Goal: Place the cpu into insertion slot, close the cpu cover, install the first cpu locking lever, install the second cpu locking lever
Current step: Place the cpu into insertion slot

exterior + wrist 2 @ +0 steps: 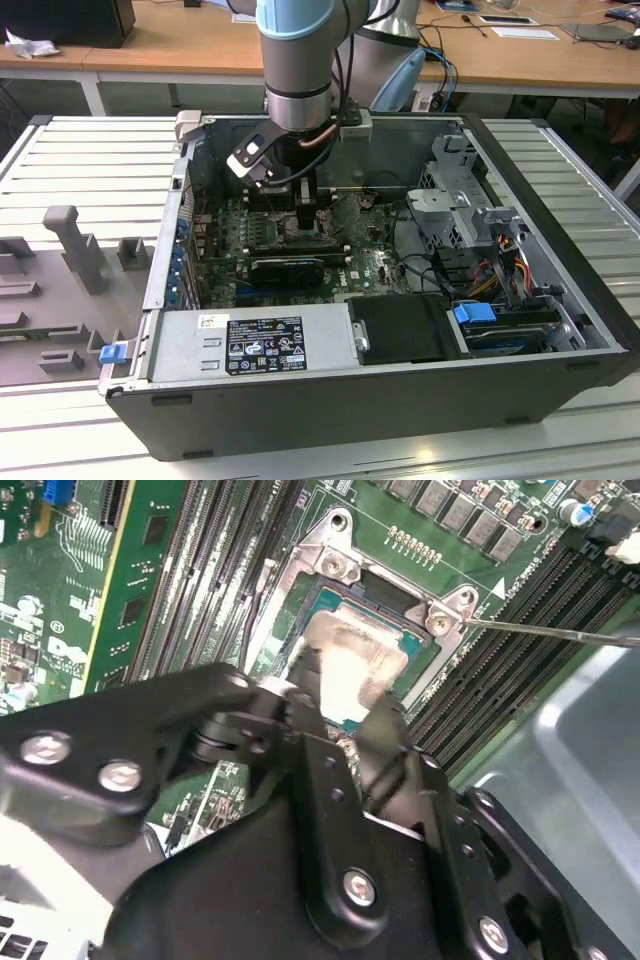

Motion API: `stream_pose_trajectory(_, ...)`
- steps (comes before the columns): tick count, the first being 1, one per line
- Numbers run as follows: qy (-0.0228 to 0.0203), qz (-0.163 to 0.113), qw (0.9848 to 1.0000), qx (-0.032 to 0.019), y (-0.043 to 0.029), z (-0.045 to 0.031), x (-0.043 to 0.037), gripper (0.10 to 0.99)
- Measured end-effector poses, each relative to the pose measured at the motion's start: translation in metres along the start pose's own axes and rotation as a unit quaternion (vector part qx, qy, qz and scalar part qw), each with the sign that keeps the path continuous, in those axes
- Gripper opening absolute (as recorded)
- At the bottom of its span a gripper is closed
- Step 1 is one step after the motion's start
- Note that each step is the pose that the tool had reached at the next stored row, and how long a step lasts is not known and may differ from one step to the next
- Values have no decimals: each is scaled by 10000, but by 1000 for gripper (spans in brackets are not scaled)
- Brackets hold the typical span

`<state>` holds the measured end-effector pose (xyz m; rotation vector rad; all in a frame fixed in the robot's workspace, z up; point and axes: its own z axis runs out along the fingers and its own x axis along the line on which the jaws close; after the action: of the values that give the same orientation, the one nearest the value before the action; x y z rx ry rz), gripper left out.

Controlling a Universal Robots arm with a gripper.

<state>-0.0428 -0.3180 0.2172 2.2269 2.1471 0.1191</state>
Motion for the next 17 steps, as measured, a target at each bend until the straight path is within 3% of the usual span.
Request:
stream_pose_trajectory(3,0,2,10000,0,3,-29,1,220)
stream_pose_trajectory(4,0,3,10000,0,4,-40,1,106)
stream_pose_trajectory(17,-1,13,10000,0,11,-123,3,106)
